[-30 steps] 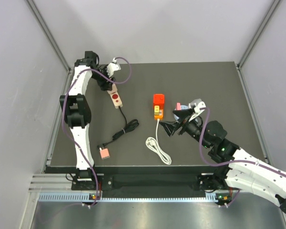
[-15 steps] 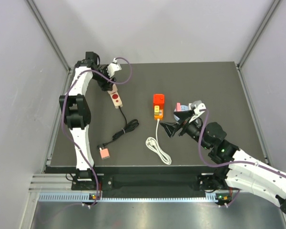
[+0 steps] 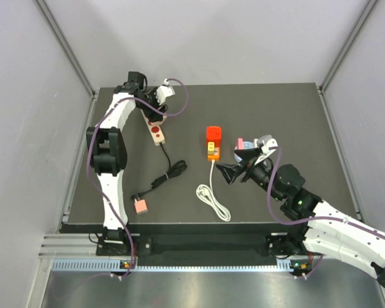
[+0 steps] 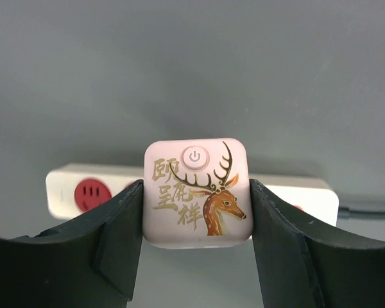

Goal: Insert the plug
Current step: Insert the plug into the socket.

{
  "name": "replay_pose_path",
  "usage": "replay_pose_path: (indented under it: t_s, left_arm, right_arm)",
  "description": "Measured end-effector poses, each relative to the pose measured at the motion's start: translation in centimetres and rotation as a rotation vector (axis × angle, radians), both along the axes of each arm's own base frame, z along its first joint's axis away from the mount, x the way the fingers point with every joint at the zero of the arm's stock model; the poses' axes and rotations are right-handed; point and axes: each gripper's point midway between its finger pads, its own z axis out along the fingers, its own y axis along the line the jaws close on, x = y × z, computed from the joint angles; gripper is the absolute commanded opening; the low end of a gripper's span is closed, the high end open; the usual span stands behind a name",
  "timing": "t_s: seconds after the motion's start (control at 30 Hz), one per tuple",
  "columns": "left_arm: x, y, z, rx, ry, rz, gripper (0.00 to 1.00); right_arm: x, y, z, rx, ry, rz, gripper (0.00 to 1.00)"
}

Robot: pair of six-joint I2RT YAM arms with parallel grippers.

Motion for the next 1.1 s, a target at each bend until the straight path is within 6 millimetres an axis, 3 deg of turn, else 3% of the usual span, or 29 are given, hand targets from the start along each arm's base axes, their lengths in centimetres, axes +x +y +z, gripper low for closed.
replay_pose_path:
  t_s: [0.13,0.43,0.83,1.1]
  left_arm:
    - [0.4,-0.6,0.0,-0.071,0.007,-0.013,0.0]
    - [0.4,0.9,0.3,-0.208,0.027,-0.007,0.0]
    - [0.2,1.4,0.2,-0.278,0.013,-0.026,0.0]
    - [-0.2,3.2,0.1,-0.303,0.023,-0.003,0.0]
  right_arm:
    - [0.1,-0.1,0.0,0.0,0.0,-0.007,1.0]
    - [0.1,-0.1,0.1,-0.002,-0.008,-0.007,1.0]
    - [0.2,0.0,0.1,-0.002,-0.007,-0.007,1.0]
    - [0.4,0.2,-0.4,-0.012,0.001,-0.007,1.0]
